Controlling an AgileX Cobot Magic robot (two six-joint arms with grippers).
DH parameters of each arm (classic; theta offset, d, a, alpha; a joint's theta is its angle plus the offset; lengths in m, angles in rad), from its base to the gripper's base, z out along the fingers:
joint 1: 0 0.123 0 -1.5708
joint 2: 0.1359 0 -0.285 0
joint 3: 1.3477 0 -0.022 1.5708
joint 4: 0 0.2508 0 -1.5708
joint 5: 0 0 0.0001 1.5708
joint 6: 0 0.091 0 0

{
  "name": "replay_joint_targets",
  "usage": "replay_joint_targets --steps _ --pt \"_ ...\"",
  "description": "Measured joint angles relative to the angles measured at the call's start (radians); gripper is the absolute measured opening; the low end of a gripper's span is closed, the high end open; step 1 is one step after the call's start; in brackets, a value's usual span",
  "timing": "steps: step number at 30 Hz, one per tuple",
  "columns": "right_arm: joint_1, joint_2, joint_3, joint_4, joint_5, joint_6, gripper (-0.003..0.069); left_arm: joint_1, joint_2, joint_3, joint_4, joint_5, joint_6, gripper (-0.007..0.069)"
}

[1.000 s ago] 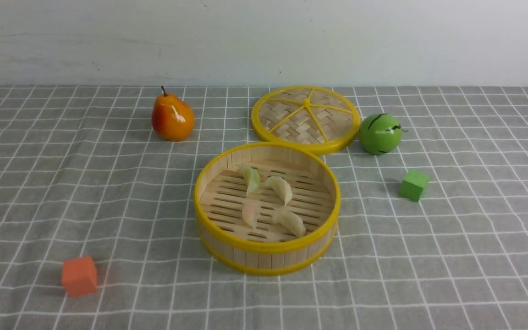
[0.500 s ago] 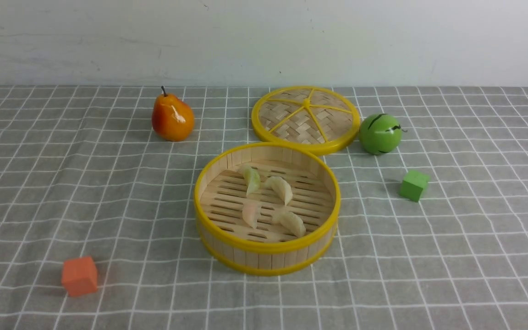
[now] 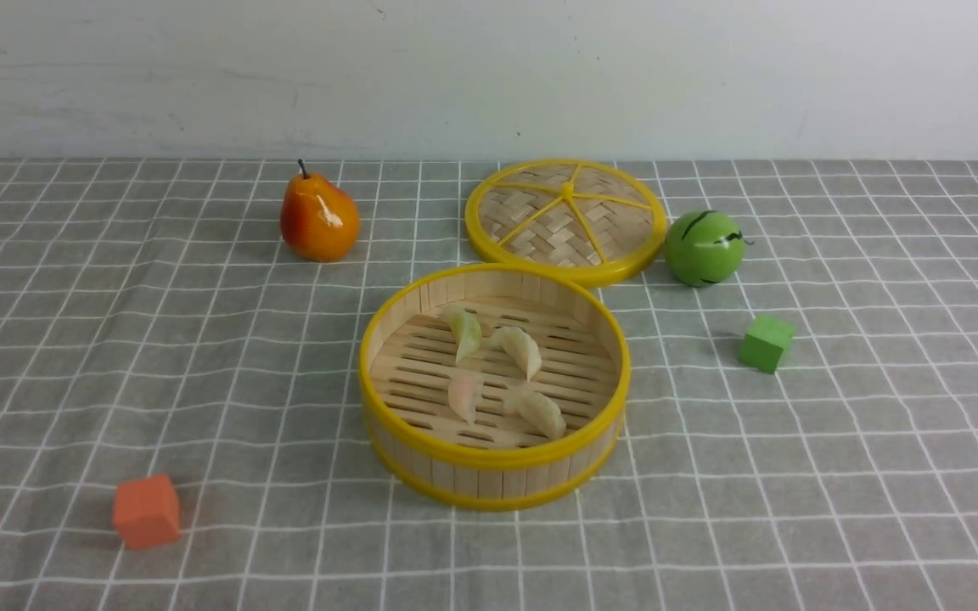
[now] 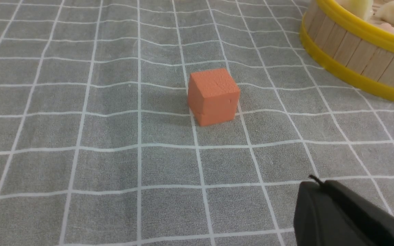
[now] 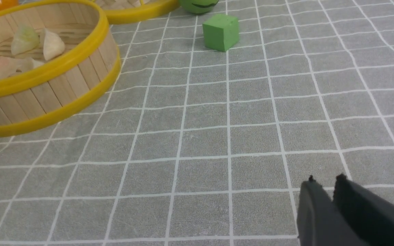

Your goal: Put the dumplings into the steamer on the table with the grey tablecloth.

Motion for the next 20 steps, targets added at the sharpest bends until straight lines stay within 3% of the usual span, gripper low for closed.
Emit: replay_joint_targets --steps 20 --pt "0.000 0.000 0.000 0.000 0.000 0.000 0.0113 0.000 0.000 0.000 -0.001 0.000 0.000 -0.0004"
